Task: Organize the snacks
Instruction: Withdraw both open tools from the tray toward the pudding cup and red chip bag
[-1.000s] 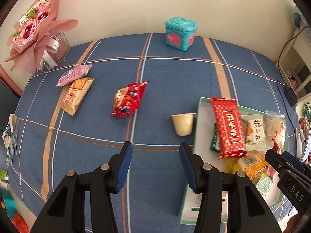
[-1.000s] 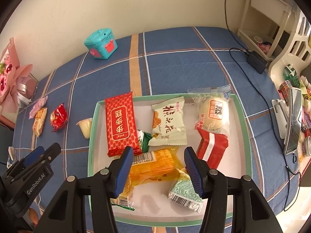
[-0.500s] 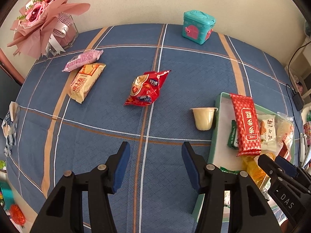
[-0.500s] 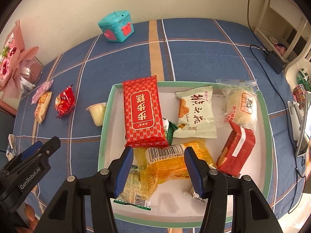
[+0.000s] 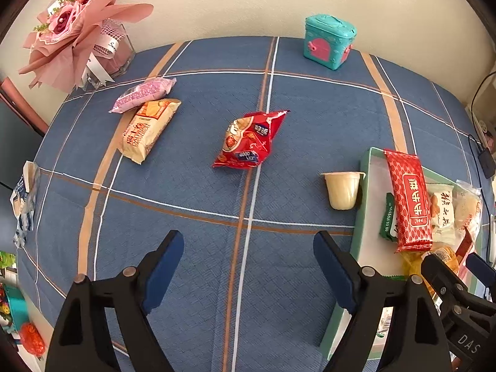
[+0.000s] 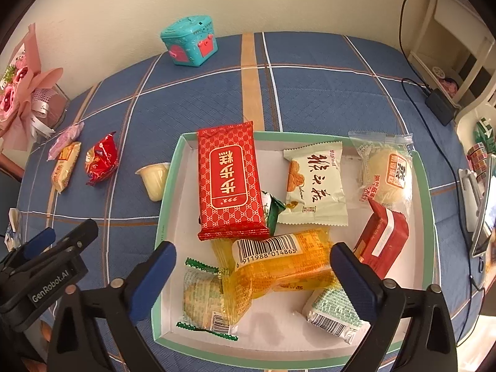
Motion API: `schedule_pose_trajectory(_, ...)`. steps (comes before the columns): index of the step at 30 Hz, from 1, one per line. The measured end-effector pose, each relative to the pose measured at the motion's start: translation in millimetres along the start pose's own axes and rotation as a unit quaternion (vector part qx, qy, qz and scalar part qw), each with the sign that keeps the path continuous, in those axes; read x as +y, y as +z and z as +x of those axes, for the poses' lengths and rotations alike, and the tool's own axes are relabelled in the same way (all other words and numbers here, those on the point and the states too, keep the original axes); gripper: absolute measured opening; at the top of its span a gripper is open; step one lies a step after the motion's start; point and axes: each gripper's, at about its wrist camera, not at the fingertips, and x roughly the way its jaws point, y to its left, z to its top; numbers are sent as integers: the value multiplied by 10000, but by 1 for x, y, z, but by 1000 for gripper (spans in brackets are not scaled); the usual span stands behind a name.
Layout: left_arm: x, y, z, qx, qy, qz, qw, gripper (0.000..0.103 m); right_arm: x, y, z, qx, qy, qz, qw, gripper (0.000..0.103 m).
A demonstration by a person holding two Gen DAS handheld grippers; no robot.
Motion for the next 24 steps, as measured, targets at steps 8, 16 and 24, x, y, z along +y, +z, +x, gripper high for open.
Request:
schedule_pose_trajectory(8, 12, 3, -4, -229, 43, -160, 9996, 98, 5, 1, -2, -176, -54, -53, 9998, 103)
schedule_pose_trajectory(16, 34, 6, -7, -393, 61, -466, 9981, 98, 29, 2, -2, -298, 51, -172, 9994, 103)
schedule_pose_trajectory(24, 59, 10, -4, -452, 40, -750, 9962, 98, 75, 2, 6, -327, 267, -401, 9983, 103)
